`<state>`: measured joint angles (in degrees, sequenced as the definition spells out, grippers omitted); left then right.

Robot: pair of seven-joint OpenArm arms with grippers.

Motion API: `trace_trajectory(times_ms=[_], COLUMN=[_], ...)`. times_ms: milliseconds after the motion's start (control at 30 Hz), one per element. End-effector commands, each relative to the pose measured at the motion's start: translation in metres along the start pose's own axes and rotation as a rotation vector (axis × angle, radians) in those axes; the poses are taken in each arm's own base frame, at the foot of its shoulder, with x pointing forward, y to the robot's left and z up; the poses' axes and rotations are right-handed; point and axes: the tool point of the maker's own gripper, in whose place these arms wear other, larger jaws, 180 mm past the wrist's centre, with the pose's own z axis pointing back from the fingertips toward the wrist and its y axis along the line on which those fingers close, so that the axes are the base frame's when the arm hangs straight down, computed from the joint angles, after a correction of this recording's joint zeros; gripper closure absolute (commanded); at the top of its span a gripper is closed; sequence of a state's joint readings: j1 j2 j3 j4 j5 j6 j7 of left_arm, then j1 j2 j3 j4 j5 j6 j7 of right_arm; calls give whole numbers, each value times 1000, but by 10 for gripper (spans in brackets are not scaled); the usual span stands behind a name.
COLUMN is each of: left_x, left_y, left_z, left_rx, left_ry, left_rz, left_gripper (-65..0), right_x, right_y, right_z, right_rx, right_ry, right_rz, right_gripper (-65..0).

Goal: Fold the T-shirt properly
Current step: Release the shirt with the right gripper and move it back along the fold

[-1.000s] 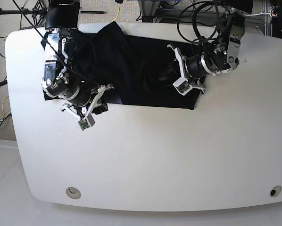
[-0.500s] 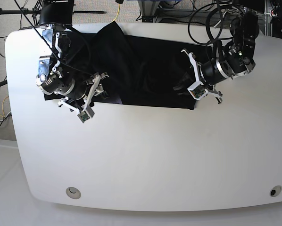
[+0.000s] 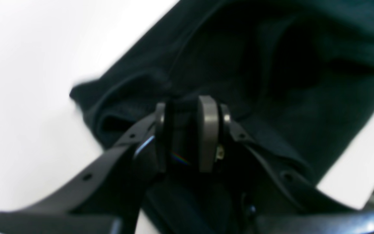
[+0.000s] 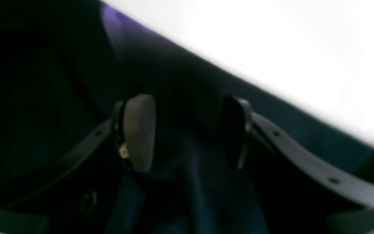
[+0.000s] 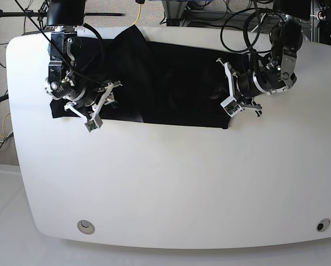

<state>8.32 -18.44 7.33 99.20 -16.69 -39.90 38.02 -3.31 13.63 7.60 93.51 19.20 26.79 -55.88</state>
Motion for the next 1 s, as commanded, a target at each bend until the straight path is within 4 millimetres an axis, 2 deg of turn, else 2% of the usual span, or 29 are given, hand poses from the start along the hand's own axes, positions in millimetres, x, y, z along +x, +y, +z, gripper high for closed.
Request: trace_trajectory(times_ms=[0, 100, 233, 300, 500, 667, 700, 967], left_x=[4, 3, 0, -7, -8, -7, -13, 15], left_y=[6, 7, 7, 8, 10, 9, 6, 5], left_z=[0, 0, -1, -4, -6, -6, -9, 1], left_rx=[5, 5, 5, 3, 4, 2, -1, 20], left_ry=[-23, -23, -20, 2, 5, 3, 31, -33], left_rz=[11, 16, 22, 27, 27, 26, 36, -32], left_gripper=[-108, -95, -85, -85, -88, -87, -92, -92], right_x=[-6, -15, -23, -29, -34, -36, -34, -11], right_y=[-26, -41, -48, -45, -30, 0, 0, 7], right_z=[11, 24, 33, 35, 30, 18, 18, 29], right_rx=[-64, -111, -144, -143, -115, -28, -47, -36], right_ry=[-18, -19, -16, -12, 8, 43, 29, -48], right_rz=[-50, -95, -120, -117, -104, -80, -86, -67], right_gripper=[-335, -356, -376, -373, -366, -360, -362, -362])
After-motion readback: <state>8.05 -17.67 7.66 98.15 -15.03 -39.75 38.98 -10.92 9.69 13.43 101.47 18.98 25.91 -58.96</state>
